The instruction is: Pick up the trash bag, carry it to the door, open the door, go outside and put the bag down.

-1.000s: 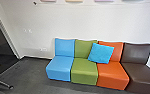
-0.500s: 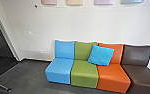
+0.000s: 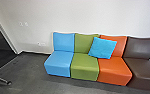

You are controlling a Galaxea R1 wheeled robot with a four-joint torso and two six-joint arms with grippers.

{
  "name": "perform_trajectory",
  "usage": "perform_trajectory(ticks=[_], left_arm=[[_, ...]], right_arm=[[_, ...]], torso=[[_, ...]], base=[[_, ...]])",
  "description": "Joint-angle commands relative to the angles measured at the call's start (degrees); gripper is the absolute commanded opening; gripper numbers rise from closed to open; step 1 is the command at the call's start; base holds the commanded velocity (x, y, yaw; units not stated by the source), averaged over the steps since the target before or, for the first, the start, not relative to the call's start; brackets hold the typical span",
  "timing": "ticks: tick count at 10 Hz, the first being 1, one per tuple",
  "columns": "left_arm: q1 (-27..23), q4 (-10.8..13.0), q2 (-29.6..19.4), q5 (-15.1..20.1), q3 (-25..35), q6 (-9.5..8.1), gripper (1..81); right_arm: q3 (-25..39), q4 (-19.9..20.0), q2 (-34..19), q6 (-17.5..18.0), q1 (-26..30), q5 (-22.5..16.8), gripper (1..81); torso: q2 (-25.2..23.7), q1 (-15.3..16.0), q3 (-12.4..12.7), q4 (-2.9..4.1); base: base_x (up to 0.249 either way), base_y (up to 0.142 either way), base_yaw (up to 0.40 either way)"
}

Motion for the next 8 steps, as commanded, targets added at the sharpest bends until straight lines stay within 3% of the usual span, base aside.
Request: perform_trajectory(ticks=[1,3,4,8], left_arm=[[-3.42,-0.96,-1.6,3.99,0.43,-0.15,81.1],[-3.42,-1.48,-1.69,3.9,0.52,-0.15,81.1],[-3.68,-1.48,-1.34,3.82,0.43,-0.15,81.1],[-4.91,-2.28,-0.81,3.9,0.17,-0.15,81.1]], right_arm=[[3.21,0.87,-3.99,0.32,4.04,-3.57,81.1],[3.65,0.78,-3.91,0.23,4.04,-3.66,81.1],[4.09,0.86,-4.34,0.23,4.13,-3.92,81.1],[5.23,0.87,-5.66,0.76,4.65,-4.1,81.1]], torso=[[-5.47,3.54,-5.13,0.0],[-9.67,6.21,-7.56,0.0],[-11.87,7.65,-5.02,0.0],[-19.46,12.41,-5.96,0.0]], base=[[0.0,0.0,0.0],[0.0,0.0,0.0],[0.0,0.0,0.0],[0.0,0.0,0.0]])
